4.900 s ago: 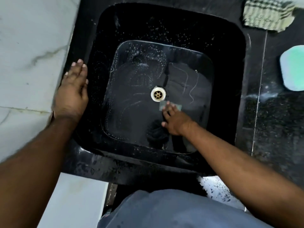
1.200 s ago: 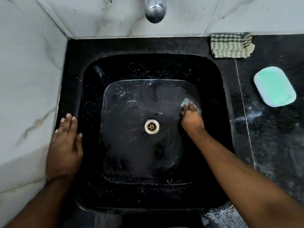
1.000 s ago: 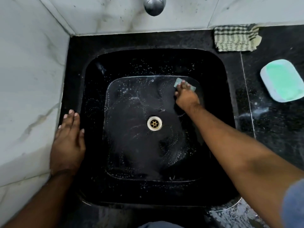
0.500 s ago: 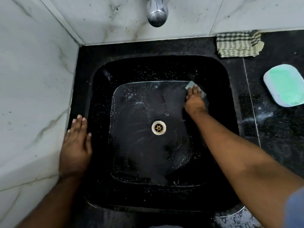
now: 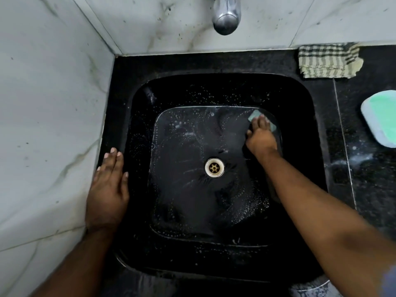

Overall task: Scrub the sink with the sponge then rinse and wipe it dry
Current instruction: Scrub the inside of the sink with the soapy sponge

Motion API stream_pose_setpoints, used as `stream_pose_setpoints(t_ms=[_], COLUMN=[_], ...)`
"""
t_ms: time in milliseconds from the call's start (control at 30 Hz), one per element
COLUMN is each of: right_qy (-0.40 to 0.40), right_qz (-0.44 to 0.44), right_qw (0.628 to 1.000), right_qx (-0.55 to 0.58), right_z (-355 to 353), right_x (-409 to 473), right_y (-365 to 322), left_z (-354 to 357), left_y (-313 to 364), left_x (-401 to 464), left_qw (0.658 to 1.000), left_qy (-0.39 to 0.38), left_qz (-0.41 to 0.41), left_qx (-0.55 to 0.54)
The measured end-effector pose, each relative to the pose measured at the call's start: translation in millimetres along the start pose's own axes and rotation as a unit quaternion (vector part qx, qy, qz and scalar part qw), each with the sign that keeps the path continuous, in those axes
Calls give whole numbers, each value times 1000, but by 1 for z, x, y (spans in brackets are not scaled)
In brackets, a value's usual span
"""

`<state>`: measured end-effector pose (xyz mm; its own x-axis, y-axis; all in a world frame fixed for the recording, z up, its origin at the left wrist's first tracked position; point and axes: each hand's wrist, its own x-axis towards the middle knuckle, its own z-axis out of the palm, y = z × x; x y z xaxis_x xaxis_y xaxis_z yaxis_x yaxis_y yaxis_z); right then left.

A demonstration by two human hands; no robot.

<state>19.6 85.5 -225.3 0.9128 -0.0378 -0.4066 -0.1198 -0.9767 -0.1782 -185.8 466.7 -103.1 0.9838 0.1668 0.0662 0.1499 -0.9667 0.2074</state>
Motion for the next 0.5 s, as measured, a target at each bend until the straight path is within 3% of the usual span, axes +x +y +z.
stream_pose_setpoints(t_ms=[67, 233, 367, 500], right_qy=[14, -22, -30, 1], right_qz=[15, -95, -47, 3], right_qw=[1000, 995, 997, 999], right_qx=[-1, -27, -52, -34], right_z=[-7, 15, 21, 6], right_x=[18, -62, -99, -43], right_y=[-23, -41, 12, 28], left_z=[1, 0, 0, -2], left_y=[-1, 0, 0, 0], left_x=[1, 1, 3, 2], left_qw=[1000, 1000, 1000, 999], left_qy=[2, -1, -4, -3], left_qz=[4, -1, -5, -9], left_qx=[3, -8, -22, -35])
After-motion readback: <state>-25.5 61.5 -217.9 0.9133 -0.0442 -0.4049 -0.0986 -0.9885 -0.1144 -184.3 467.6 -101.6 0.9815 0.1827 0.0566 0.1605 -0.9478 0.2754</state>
